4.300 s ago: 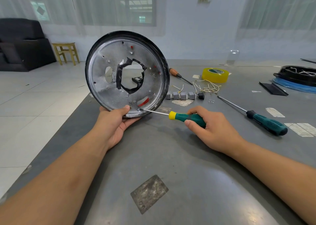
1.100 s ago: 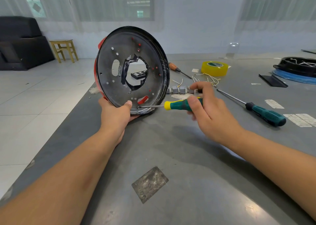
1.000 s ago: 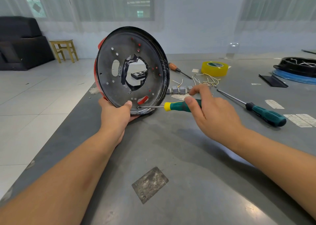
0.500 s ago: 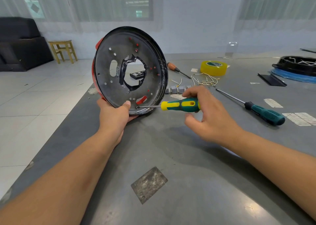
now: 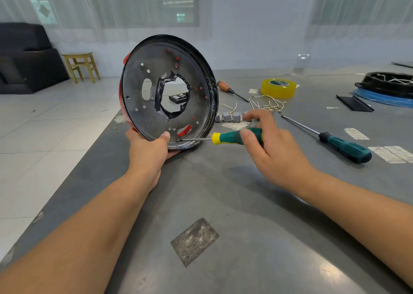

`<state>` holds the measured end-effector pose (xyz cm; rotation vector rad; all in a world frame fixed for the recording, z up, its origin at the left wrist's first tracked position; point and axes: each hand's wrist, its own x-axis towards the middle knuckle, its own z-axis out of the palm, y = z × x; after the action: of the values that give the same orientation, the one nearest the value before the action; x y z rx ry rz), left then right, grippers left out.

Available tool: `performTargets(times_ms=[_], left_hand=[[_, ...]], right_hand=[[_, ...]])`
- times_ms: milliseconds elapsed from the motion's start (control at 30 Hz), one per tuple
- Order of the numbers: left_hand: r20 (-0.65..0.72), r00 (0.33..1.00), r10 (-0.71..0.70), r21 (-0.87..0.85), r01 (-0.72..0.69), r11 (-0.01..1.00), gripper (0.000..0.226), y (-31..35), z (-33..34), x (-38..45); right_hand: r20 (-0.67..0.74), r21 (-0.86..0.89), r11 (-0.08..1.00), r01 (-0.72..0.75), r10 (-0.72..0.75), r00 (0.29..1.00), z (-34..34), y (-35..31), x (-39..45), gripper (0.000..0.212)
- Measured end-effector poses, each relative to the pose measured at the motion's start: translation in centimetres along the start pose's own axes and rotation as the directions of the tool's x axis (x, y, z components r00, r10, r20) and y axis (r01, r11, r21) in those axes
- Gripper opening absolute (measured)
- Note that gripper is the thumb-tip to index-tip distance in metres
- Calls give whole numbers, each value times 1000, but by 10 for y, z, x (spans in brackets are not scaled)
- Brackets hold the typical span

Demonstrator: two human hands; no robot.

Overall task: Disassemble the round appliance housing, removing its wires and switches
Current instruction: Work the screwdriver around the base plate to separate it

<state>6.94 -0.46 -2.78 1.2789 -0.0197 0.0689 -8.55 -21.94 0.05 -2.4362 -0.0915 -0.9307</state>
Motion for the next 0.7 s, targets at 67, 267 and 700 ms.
performTargets(times_ms=[67,267,700], left_hand=[[3,1000,3,8,-3,1000,45,0,0,0],[-1,1000,-4,-3,4,1000,45,0,1,0],[0,1000,8,8,-8,1000,45,0,0,0]], right_hand=[[1,39,996,83,-84,997,-1,0,-1,39],[-4,-96,995,-1,0,1000,-2,2,1,40],[23,56,991,121,-122,992,-4,7,1,44]])
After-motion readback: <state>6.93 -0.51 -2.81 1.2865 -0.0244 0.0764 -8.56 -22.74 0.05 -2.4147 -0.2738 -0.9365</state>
